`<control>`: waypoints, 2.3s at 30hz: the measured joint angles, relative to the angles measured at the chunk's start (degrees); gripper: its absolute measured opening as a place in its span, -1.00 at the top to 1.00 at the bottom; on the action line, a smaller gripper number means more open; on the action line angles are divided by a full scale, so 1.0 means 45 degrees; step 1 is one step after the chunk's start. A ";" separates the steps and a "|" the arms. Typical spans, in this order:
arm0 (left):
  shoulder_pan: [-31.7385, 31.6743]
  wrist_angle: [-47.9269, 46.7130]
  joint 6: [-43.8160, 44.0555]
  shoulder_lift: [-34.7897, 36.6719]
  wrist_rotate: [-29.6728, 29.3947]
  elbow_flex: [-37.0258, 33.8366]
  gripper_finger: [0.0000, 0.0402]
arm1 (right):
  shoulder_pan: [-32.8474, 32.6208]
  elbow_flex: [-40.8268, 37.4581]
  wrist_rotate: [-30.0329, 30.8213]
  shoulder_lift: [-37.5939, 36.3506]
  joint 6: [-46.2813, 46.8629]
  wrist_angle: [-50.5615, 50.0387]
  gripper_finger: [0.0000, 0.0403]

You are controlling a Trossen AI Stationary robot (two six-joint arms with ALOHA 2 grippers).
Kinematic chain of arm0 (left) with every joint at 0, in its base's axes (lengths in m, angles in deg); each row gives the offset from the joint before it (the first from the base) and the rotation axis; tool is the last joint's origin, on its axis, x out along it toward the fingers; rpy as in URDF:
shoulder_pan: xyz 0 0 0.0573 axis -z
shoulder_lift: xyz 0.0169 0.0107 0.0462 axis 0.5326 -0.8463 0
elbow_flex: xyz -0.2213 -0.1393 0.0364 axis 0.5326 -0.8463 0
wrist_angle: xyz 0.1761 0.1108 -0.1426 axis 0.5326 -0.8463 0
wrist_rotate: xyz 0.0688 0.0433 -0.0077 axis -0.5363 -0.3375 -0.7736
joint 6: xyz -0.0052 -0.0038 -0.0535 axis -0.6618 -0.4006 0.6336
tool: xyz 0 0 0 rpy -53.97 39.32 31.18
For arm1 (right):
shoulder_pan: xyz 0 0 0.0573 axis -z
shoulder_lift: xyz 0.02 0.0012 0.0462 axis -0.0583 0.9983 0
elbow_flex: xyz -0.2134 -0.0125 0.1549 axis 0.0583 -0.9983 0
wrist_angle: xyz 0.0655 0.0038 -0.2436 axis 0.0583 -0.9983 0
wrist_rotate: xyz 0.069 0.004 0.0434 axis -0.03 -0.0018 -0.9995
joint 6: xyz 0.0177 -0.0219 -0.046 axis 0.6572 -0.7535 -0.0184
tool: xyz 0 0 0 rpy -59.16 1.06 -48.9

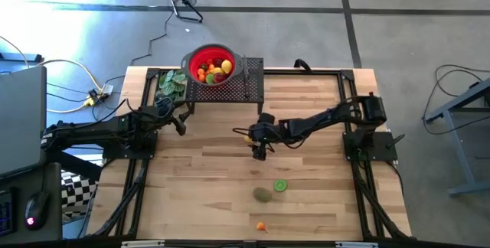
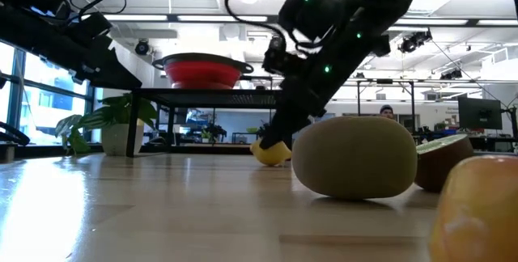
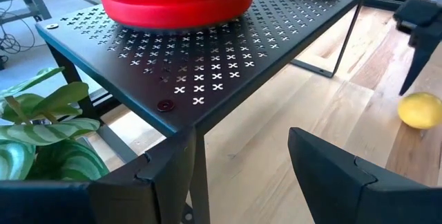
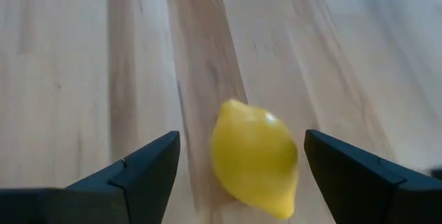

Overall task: Pick & Place Fruit
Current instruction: Put the yellow lemon into the red strainer bowl on the shelf

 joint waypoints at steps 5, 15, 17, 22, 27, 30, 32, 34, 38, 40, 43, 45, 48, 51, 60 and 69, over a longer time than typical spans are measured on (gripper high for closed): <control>0.0000 0.0000 0.0000 0.0002 0.0000 0.0002 -0.13 | 0.0093 0.0000 -0.0011 0.0663 -0.0007 0.0415 -0.51; 0.0000 0.0000 -0.0019 0.0000 -0.0005 0.0000 -0.13 | 0.0104 0.0000 -0.0045 0.0831 -0.0007 0.0508 -0.41; 0.0000 -0.0004 -0.0019 0.0000 -0.0005 0.0000 -0.13 | 0.0104 0.0000 -0.0045 0.0831 -0.0007 0.0433 -0.35; 0.0000 -0.0005 -0.0024 0.0000 -0.0005 0.0000 -0.13 | 0.0104 0.0000 -0.0102 0.0831 -0.0007 0.0494 -0.19; 0.0000 -0.0005 -0.0024 0.0000 -0.0010 0.0000 -0.13 | 0.0104 0.0000 -0.0371 0.0826 -0.0007 0.0518 -0.05; 0.0000 -0.0003 -0.0024 0.0000 -0.0010 0.0000 -0.13 | 0.0104 0.0000 -0.0385 0.0821 -0.0007 0.0516 -0.06; 0.0000 -0.0005 -0.0024 0.0000 -0.0010 0.0000 -0.13 | 0.0104 0.0000 -0.0385 0.0821 -0.0004 0.0508 -0.11; 0.0000 -0.0005 -0.0024 0.0004 -0.0010 0.0000 -0.13 | 0.0104 0.0000 -0.0390 0.0821 -0.0007 0.0511 -0.15; 0.0000 -0.0005 -0.0019 0.0000 -0.0014 0.0000 -0.13 | 0.0104 0.0000 -0.0397 0.0821 -0.0005 0.0515 -0.11; 0.0000 0.0000 -0.0019 0.0000 -0.0015 0.0000 -0.13 | 0.0104 0.0000 -0.0512 0.0816 -0.0007 0.0523 -0.04; 0.0000 -0.0004 -0.0019 0.0000 -0.0015 0.0000 -0.13 | 0.0104 0.0000 -0.0789 0.0806 0.0043 0.0533 -0.04; 0.0000 -0.0002 -0.0019 0.0001 -0.0015 0.0000 -0.13 | 0.0104 0.0000 -0.0808 0.0806 0.0075 0.0533 -0.04; 0.0000 0.0000 -0.0019 0.0001 -0.0015 0.0000 -0.13 | 0.0104 0.0000 -0.0974 0.0593 0.0090 0.0592 -0.04; 0.0000 0.0005 -0.0015 0.0004 -0.0017 0.0000 -0.13 | 0.0104 0.0000 -0.1003 0.0083 0.0085 0.0833 -0.05; -0.0005 0.0019 -0.0019 0.0000 -0.0024 0.0000 -0.13 | 0.0535 0.0080 -0.0901 -0.2275 -0.0064 0.2637 -0.04; -0.0005 0.0022 0.0005 0.0003 -0.0029 0.0000 -0.13 | 0.0575 0.0631 0.1010 -0.3477 -0.2660 0.5373 -0.04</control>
